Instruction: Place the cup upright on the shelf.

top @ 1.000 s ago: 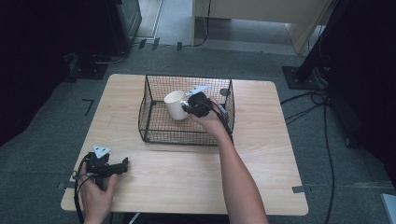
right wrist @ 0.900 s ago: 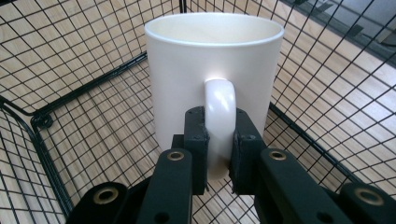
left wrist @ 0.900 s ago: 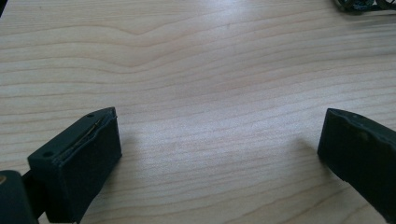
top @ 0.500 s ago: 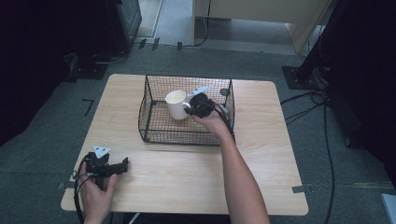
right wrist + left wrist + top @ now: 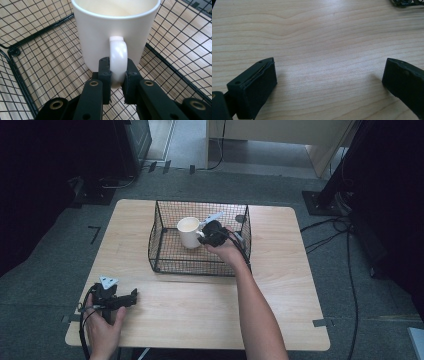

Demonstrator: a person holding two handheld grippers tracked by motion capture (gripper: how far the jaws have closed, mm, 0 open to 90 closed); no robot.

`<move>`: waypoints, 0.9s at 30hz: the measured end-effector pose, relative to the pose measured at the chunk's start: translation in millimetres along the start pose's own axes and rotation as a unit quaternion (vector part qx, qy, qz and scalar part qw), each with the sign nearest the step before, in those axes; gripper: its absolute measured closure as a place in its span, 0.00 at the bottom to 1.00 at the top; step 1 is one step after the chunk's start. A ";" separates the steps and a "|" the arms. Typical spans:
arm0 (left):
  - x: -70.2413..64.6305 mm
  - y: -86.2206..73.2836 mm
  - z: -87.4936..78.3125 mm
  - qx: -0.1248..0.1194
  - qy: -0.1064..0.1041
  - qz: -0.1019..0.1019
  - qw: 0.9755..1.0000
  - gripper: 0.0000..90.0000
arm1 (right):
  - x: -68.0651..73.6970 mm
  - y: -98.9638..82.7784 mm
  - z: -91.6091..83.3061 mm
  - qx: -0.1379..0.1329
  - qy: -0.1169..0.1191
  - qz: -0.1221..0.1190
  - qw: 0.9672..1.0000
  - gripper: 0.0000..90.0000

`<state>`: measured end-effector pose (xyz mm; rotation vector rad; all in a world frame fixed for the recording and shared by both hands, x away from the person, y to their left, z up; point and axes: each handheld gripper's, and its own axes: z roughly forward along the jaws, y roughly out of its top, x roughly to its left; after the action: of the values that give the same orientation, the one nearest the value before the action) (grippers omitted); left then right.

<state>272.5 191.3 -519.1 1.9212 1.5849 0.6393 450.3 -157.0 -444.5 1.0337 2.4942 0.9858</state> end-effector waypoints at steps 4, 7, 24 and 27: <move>0.0 0.0 0.0 0.000 0.000 0.000 1.000 0.00 | -0.6 -0.5 1.2 0.006 -0.003 0.002 1.000 0.89; 0.0 0.0 0.0 0.000 0.000 0.000 1.000 0.00 | -0.9 -0.8 1.8 0.011 -0.004 0.004 1.000 0.89; 0.0 0.0 0.0 0.000 0.000 0.000 1.000 0.00 | -3.6 -3.3 -0.9 0.029 -0.009 0.003 1.000 0.86; 0.0 0.0 0.0 0.000 0.000 0.000 1.000 0.00 | -5.2 -4.0 -3.4 0.029 -0.010 0.004 1.000 0.85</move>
<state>272.5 191.3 -519.1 1.9212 1.5850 0.6392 450.3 -164.4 -444.8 1.0651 2.5178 0.9070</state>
